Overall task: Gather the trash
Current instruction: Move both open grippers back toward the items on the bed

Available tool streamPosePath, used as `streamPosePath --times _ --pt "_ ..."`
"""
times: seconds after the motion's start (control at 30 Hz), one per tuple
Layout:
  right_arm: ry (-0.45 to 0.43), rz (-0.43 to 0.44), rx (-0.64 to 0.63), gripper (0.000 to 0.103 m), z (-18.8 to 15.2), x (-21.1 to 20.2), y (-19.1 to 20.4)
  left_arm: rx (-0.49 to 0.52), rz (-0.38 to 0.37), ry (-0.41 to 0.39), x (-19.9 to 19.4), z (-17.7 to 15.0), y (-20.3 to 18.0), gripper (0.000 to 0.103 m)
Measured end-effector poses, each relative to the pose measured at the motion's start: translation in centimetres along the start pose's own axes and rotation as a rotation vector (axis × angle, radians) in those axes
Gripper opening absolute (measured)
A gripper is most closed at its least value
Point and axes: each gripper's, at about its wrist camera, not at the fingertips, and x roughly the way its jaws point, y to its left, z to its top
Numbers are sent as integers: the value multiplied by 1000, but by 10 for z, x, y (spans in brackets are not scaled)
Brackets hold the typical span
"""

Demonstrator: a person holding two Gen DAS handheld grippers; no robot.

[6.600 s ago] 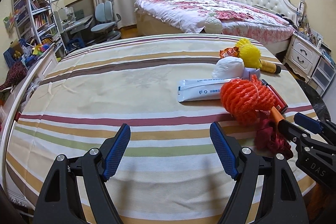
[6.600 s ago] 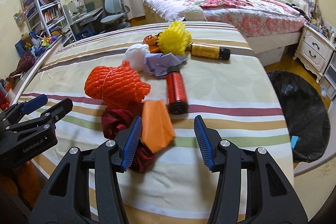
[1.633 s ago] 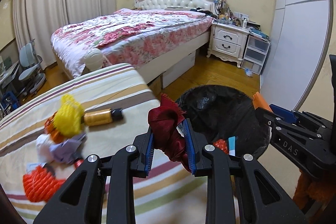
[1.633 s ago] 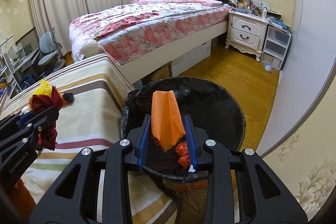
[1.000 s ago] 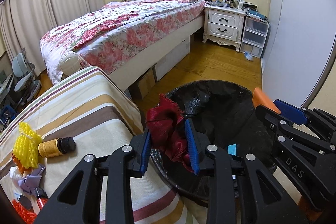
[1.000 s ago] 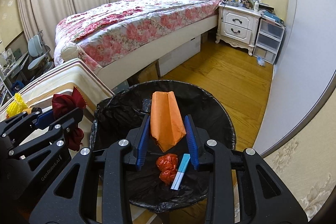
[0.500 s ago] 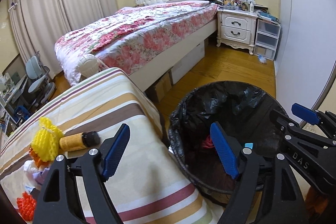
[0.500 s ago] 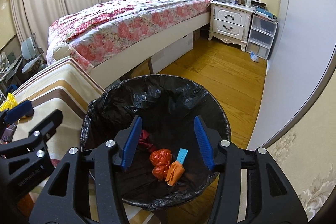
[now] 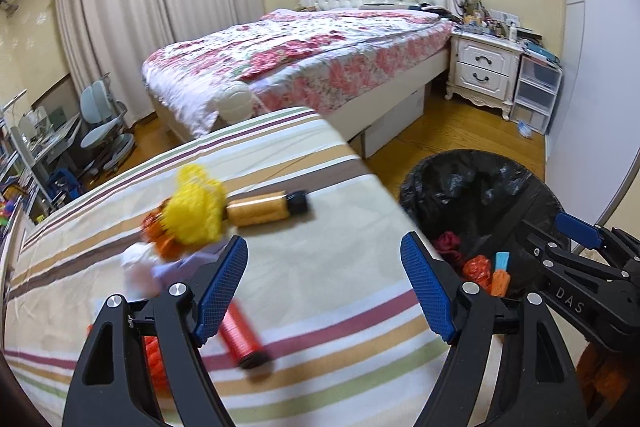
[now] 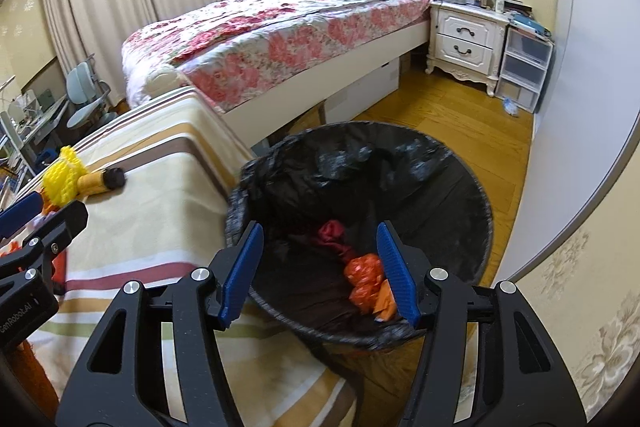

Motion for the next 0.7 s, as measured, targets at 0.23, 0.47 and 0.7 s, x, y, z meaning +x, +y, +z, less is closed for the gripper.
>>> streamPosePath --times 0.23,0.47,0.7 --pt "9 125 -80 58 -19 -22 59 -67 57 -15 -34 -32 46 77" --pt "58 208 -191 58 -42 -29 113 -122 123 -37 -62 -67 84 78" --pt "89 212 -284 58 -55 -26 147 -176 147 5 -51 -86 112 78"
